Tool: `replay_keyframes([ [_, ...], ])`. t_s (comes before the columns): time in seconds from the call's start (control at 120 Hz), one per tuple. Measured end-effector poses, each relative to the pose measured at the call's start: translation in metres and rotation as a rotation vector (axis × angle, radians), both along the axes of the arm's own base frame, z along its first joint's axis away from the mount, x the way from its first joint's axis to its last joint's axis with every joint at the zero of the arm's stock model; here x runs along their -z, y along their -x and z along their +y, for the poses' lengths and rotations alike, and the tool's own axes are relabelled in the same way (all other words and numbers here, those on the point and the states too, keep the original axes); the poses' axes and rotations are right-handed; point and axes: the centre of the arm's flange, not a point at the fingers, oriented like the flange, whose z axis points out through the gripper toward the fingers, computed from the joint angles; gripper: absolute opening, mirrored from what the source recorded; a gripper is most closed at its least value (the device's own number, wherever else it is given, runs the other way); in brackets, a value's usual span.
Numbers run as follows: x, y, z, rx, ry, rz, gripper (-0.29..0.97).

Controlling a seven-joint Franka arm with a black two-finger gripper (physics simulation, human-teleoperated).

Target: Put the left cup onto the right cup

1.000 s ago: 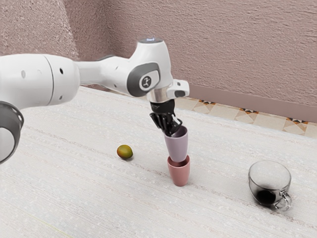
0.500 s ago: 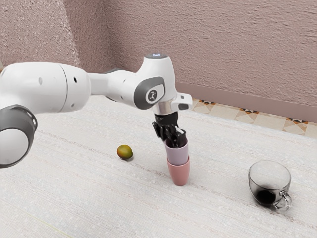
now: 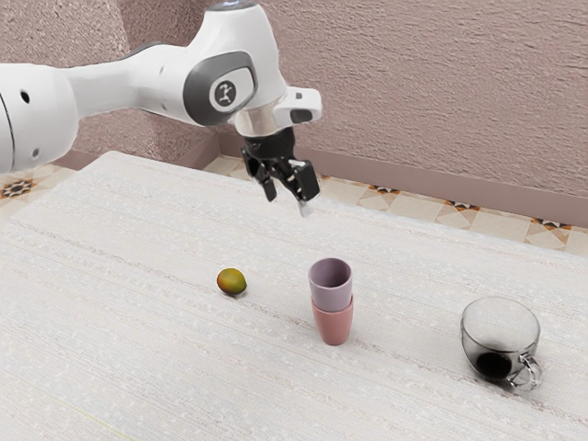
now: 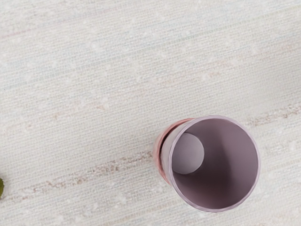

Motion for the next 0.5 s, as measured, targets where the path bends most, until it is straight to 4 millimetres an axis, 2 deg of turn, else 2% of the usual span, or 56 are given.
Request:
replay_keyframes([
  [0.167,-0.023,-0.006,0.099,-0.145,-0.039,0.008,0.66],
  [0.217,-0.035,-0.006,0.120,-0.172,-0.044,-0.001,0.67],
  [0.317,-0.060,0.005,0.128,-0.165,-0.049,-0.017,0.67],
  [0.5,-0.067,0.013,0.121,-0.128,-0.062,-0.002,0.68],
])
